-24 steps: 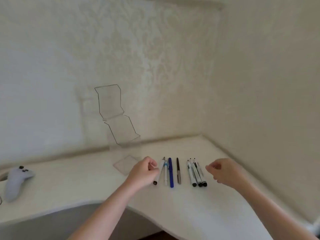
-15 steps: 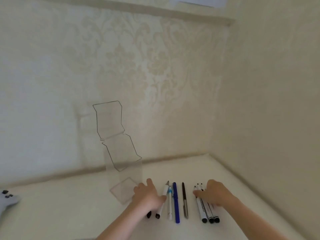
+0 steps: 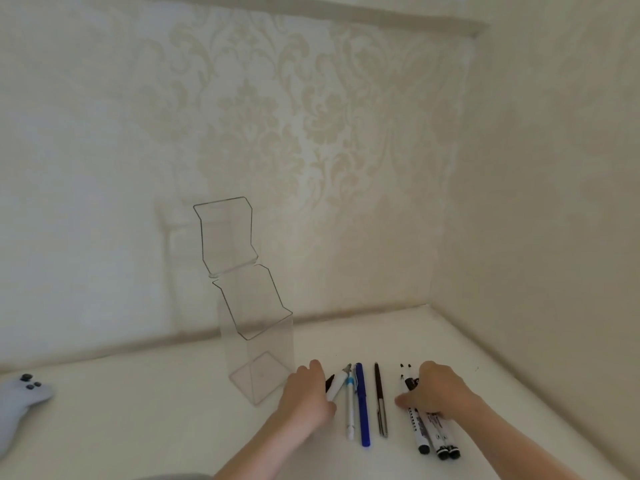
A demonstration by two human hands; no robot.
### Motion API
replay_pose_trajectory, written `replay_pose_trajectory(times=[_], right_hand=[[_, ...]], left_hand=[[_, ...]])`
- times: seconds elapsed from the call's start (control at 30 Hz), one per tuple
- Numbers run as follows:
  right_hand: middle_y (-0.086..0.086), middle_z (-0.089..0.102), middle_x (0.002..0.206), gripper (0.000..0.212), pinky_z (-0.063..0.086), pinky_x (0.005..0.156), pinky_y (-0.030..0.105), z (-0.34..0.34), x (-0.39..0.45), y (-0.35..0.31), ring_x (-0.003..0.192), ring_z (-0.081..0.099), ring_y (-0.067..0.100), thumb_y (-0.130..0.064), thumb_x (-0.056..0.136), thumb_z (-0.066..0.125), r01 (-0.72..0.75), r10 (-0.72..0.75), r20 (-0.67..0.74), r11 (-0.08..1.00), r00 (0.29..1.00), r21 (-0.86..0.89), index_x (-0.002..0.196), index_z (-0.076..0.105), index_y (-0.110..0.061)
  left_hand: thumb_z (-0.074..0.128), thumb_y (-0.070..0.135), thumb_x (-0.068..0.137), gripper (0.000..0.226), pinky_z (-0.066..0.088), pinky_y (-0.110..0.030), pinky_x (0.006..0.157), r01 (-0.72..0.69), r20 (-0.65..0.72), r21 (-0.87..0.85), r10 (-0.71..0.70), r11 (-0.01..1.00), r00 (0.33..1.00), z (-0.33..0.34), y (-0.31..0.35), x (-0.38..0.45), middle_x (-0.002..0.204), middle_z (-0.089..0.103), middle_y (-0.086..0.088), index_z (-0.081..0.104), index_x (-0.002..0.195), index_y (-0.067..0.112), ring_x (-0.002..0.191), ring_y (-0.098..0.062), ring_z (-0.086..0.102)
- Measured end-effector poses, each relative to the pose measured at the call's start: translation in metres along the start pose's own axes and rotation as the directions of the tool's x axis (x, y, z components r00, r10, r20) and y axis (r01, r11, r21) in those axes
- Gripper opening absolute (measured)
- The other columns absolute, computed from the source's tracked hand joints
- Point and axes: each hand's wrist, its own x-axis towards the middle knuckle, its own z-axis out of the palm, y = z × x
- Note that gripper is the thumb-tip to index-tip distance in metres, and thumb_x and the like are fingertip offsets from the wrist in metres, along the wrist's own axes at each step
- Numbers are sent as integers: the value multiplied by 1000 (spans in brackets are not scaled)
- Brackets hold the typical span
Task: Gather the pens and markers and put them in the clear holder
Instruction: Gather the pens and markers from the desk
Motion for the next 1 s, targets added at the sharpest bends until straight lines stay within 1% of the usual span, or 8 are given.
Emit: replay_pose_trajectory(times=[0.1,0.17,0.3,0.4,0.57,0.7,0.87,1.0], right_hand=[[-6,44,74,50,36,53,21,2,-2,3,80,54,16,-54,74,72,-8,8,-33,1000,999,20,90,45,-15],[-7,44,74,53,38,55,22,2,-2,4,82,54,17,-56,72,72,-12,13,-40,999,999,31,91,44,-15],[-6,50,72,46,39,53,21,4,3,8,75,56,16,-52,70,74,-28,31,-33,996,999,80,76,44,-18],[-4,52,67,44,38,48,21,5,8,14,60,54,13,-50,68,74,-48,52,-23,986,998,162,67,42,-20],[-4,46,49,45,32,41,19,1,6,22,40,43,9,-45,71,74,-52,57,-12,959,998,278,56,42,-17],[-2,50,47,35,31,37,19,-2,3,27,33,42,10,-43,72,74,-54,51,18,930,999,363,62,57,-14],[-3,50,49,29,32,42,19,-4,-1,35,39,43,11,-38,75,72,-26,14,30,899,999,437,61,58,-16],[-1,51,59,23,36,53,23,-4,-5,35,52,46,15,-37,75,73,18,-52,51,852,997,524,69,62,-17]], left_hand=[[55,52,88,62,41,-30,96,-7,-6,-57,7,998,1000,6,4,-3,130,46,-7,41,135,13,122,-24,42],[49,68,83,77,38,-33,100,-2,-22,-4,1,1000,1000,11,12,-4,132,43,-5,40,137,14,124,-25,38],[52,79,70,99,34,-37,100,2,11,119,-3,993,1000,21,35,0,138,38,-6,29,144,18,127,-27,35],[61,73,68,99,33,-37,99,-4,5,107,4,994,1000,30,47,4,137,38,-4,27,145,21,127,-28,35],[72,51,69,94,34,-35,100,-23,61,-47,26,999,998,38,60,12,137,43,-2,26,145,22,129,-25,37],[80,37,65,99,41,-34,99,-24,127,-217,53,976,990,36,58,18,126,55,-2,25,146,22,120,-24,49],[75,24,74,79,46,-27,79,-121,188,-242,169,963,968,22,48,24,116,51,-2,33,141,20,94,-19,54],[70,26,77,64,48,-29,79,-225,212,-140,251,964,944,15,43,30,128,56,-5,44,135,18,99,-21,59]])
